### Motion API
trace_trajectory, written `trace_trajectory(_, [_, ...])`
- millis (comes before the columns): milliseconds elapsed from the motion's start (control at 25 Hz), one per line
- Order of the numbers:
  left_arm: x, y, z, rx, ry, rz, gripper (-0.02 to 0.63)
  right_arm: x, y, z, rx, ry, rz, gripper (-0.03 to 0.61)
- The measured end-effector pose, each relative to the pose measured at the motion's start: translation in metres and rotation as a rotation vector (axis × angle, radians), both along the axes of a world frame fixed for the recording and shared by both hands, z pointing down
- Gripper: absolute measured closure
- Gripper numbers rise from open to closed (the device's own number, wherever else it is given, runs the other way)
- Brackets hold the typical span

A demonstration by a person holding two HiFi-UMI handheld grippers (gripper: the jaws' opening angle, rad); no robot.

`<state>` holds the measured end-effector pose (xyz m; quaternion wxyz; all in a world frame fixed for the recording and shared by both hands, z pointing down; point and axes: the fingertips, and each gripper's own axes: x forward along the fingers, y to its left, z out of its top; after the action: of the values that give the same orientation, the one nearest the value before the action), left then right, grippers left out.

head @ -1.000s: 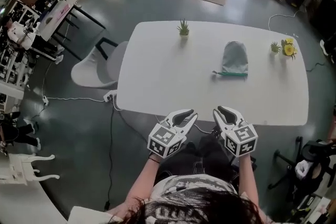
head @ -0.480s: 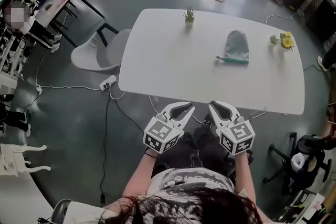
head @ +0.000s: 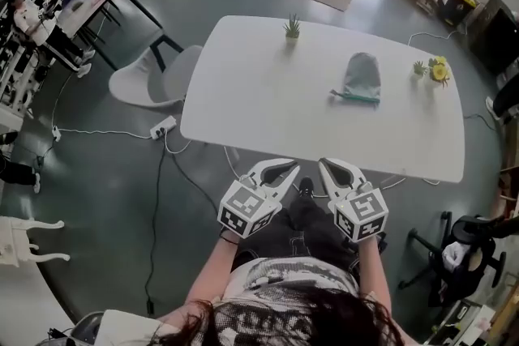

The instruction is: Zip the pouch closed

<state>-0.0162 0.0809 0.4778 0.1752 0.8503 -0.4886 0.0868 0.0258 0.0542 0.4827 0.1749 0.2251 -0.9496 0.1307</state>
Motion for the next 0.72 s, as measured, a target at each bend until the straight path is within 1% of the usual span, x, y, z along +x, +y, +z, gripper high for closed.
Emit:
trace_trajectory(400, [0.025,-0.013,-0.007,0.010,-0.021,0.062,0.592,0.011,-0.010,-0.003,0.013,0.002,-0.006,0.583])
trace_trajectory(720, [0.027,-0.021,-0.006,0.006,-0.034,0.082,0.592,0.011,-0.016,0.001,0.005,0.000,-0.005,0.583])
